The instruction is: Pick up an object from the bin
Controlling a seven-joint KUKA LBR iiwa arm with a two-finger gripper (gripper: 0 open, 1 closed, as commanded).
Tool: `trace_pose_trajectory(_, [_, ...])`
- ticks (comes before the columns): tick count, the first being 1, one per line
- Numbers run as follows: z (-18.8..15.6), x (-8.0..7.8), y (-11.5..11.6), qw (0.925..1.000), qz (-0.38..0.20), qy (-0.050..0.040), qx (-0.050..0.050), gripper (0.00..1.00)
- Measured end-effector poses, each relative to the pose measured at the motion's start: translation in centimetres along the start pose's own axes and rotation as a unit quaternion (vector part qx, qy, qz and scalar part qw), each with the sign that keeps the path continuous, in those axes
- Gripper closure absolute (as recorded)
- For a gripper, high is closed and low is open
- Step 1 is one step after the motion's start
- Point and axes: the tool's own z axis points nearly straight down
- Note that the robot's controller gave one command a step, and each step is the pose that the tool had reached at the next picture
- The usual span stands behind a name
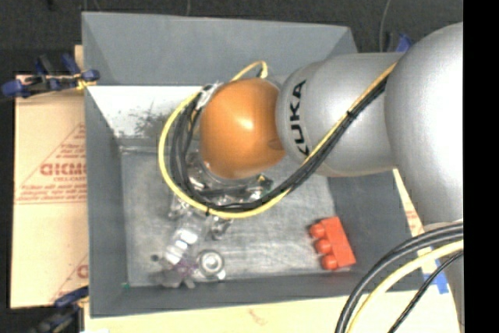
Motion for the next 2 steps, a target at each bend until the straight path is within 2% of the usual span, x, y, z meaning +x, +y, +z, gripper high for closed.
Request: trace_pose_trajectory(2, [-2.7,0.0,-0.2,1.0000,0.008,-0.0003,0.000,1.00])
